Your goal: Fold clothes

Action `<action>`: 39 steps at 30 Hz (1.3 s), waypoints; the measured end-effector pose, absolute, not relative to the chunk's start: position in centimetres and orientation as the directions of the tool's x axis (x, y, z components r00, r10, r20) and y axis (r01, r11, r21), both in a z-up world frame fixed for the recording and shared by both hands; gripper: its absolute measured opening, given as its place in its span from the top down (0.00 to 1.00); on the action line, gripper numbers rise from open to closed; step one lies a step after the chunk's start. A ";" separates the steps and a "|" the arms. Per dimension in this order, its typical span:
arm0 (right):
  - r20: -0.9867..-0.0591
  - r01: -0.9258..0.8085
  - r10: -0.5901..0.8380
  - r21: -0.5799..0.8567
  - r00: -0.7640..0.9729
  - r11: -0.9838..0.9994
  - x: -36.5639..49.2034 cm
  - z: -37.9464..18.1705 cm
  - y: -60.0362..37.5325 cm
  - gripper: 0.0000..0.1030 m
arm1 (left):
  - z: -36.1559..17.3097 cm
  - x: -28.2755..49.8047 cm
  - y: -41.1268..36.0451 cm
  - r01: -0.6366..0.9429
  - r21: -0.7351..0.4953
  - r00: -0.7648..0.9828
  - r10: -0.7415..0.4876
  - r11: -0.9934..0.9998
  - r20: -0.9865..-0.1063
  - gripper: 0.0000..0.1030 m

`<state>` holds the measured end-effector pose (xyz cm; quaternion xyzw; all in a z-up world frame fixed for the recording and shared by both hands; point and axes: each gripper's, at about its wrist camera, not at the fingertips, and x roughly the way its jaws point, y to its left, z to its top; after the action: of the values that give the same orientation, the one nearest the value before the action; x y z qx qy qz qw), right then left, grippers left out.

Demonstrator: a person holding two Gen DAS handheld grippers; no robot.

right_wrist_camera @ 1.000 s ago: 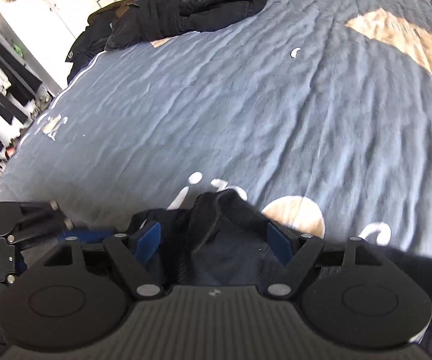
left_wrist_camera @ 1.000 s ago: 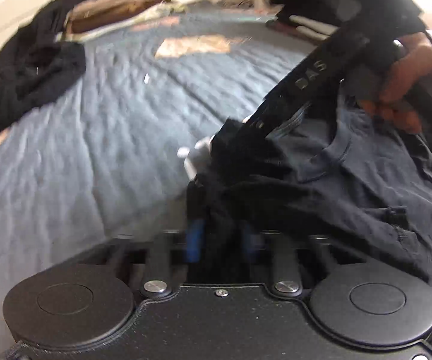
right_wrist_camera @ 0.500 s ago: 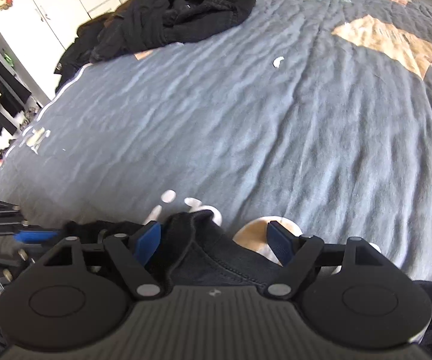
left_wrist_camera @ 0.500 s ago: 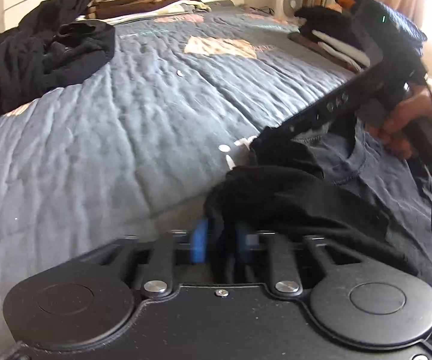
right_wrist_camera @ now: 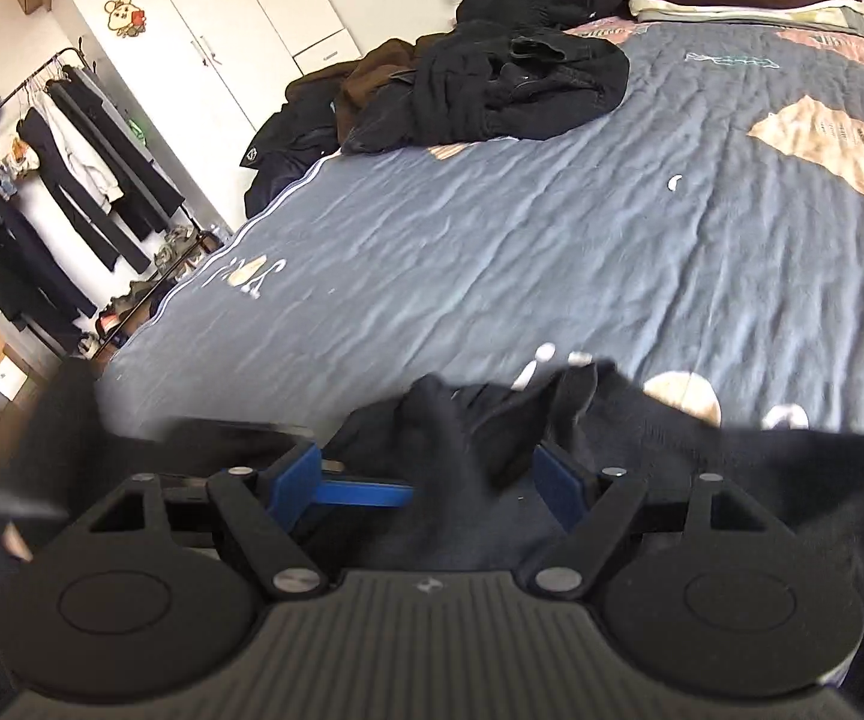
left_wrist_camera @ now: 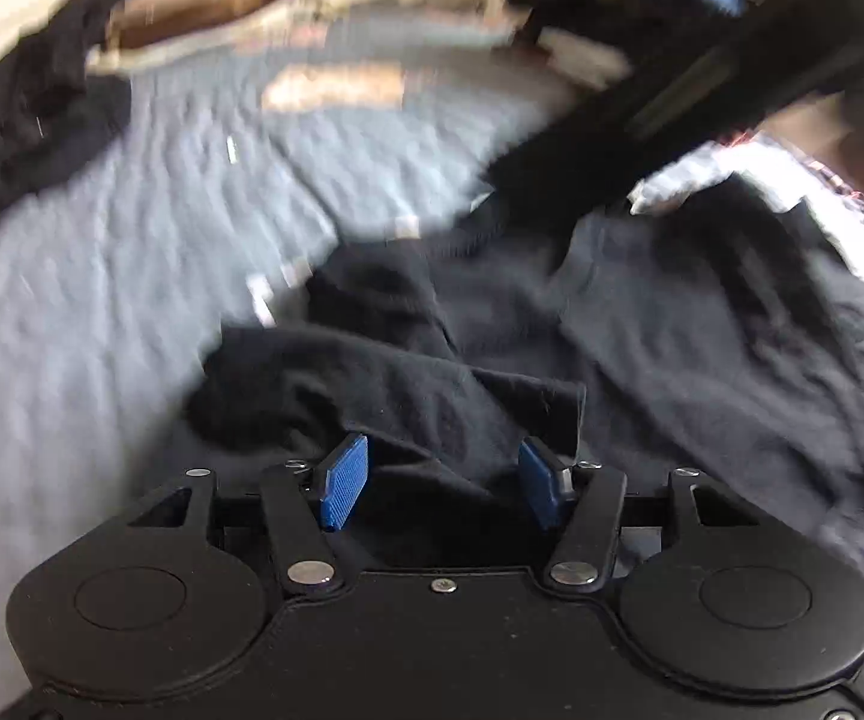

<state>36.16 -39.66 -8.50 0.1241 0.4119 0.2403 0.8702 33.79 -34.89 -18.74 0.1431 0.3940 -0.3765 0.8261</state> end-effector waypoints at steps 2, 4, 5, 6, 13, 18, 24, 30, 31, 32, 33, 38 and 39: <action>-0.648 -0.298 0.510 0.417 0.565 0.859 34.1 -7.5 -40.5 0.25 | -18.9 34.1 -34.7 0.708 -0.117 0.402 -0.533 0.697 -0.744 0.46; -0.632 -0.268 0.492 0.422 0.598 0.866 31.7 -6.6 -41.6 0.25 | -17.4 33.8 -33.3 0.687 -0.184 0.397 -0.575 0.703 -0.715 0.46; -0.619 -0.251 0.488 0.433 0.615 0.865 30.5 -6.3 -42.3 0.25 | -16.3 33.3 -32.3 0.687 -0.189 0.403 -0.585 0.701 -0.704 0.44; -0.604 -0.242 0.490 0.447 0.628 0.861 29.5 -6.1 -42.8 0.25 | -15.1 32.6 -31.4 0.690 -0.182 0.414 -0.588 0.701 -0.695 0.44; -0.615 -0.192 0.466 0.458 0.636 0.868 28.1 -8.8 -41.7 0.21 | -11.9 26.1 -26.6 0.638 -0.139 0.526 -0.561 0.757 -0.639 0.39; -0.651 -0.196 0.457 0.434 0.606 0.879 29.5 -12.2 -37.9 0.22 | -14.4 22.1 -29.1 0.639 0.025 0.599 -0.476 0.769 -0.643 0.39; -0.729 -0.217 0.277 0.178 0.626 0.960 29.3 -13.5 -36.5 0.22 | -16.5 19.1 -31.6 0.634 0.245 0.684 -0.385 0.734 -0.620 0.43; -0.762 -0.355 0.201 -0.040 0.615 0.934 28.2 -13.9 -35.5 0.22 | -17.7 19.3 -31.7 0.585 0.279 0.703 -0.306 0.761 -0.642 0.73; -0.766 -0.385 0.190 -0.081 0.614 0.919 28.2 -14.1 -35.0 0.22 | -17.7 19.4 -31.5 0.583 0.266 0.699 -0.306 0.768 -0.646 0.74; -0.769 -0.414 0.180 -0.119 0.614 0.902 28.3 -14.3 -34.5 0.22 | -17.6 19.3 -31.5 0.581 0.258 0.697 -0.308 0.772 -0.648 0.75; -0.769 -0.442 0.175 -0.152 0.614 0.884 28.3 -14.6 -33.9 0.22 | -17.5 19.1 -31.5 0.579 0.253 0.696 -0.309 0.775 -0.648 0.75; -0.745 -0.552 0.173 -0.296 0.644 0.779 28.5 -15.5 -31.6 0.22 | -17.2 19.1 -31.1 0.581 0.190 0.668 -0.331 0.791 -0.666 0.77; -0.738 -0.569 0.171 -0.328 0.652 0.754 28.5 -15.7 -31.2 0.22 | -17.0 19.3 -30.9 0.579 0.166 0.659 -0.340 0.798 -0.671 0.77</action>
<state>28.54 -31.22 -15.68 -0.2779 0.3581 0.2136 0.8654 19.28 -30.91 -17.00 0.1860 0.3224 -0.2577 0.8917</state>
